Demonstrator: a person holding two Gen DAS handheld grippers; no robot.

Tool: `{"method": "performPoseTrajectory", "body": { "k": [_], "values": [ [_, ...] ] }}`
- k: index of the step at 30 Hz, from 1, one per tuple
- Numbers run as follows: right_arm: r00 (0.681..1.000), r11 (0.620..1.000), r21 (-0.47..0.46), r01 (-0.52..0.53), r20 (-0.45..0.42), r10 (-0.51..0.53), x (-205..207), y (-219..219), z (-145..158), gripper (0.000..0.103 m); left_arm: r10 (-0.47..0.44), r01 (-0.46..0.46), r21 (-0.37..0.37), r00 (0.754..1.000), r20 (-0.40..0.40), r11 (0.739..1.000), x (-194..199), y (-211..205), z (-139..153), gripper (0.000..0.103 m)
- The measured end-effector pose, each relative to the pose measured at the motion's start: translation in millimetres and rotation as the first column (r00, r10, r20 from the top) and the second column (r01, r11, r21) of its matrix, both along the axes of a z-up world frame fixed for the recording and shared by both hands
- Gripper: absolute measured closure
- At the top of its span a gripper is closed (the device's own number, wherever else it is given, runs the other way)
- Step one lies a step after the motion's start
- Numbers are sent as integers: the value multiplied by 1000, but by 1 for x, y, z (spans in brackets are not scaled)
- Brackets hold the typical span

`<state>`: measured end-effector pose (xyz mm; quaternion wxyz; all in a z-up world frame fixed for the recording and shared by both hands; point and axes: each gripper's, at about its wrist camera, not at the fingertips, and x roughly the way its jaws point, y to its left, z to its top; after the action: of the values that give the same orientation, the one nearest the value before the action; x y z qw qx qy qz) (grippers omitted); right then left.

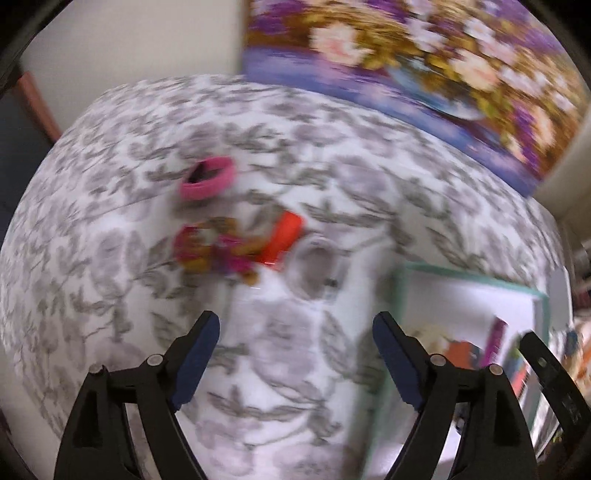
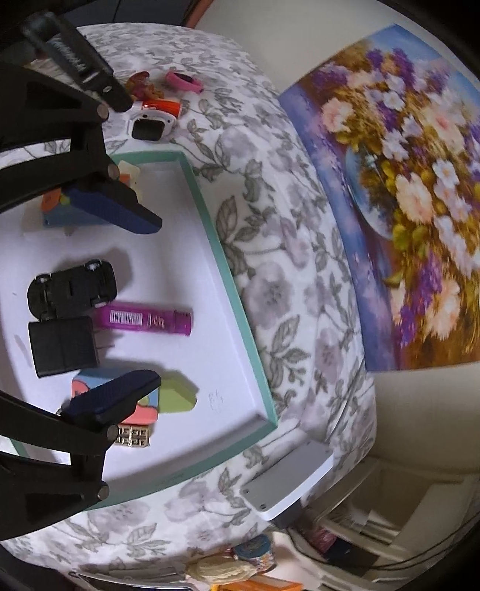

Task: Organize rigid objects
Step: 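Raise both open tools out of the tray toward the toy figure and watch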

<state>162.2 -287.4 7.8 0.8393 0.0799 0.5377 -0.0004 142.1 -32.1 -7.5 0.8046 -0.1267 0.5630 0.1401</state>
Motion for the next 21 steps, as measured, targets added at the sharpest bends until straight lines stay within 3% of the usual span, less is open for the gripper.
{"method": "performPoseTrajectory", "body": {
  "k": [2, 9, 21],
  "values": [
    [1000, 1000, 1, -14, 8, 14, -1, 5, 2, 23, 27, -27, 2, 1000, -14, 1000, -1, 11, -5, 16],
    [998, 999, -5, -52, 34, 52, -3, 24, 8, 0, 83, -83, 42, 996, -17, 996, -4, 34, -7, 16],
    [989, 992, -35, -125, 81, 127, -5, 58, 12, 0, 166, -167, 66, 986, 6, 984, -4, 70, -2, 16]
  ]
}}
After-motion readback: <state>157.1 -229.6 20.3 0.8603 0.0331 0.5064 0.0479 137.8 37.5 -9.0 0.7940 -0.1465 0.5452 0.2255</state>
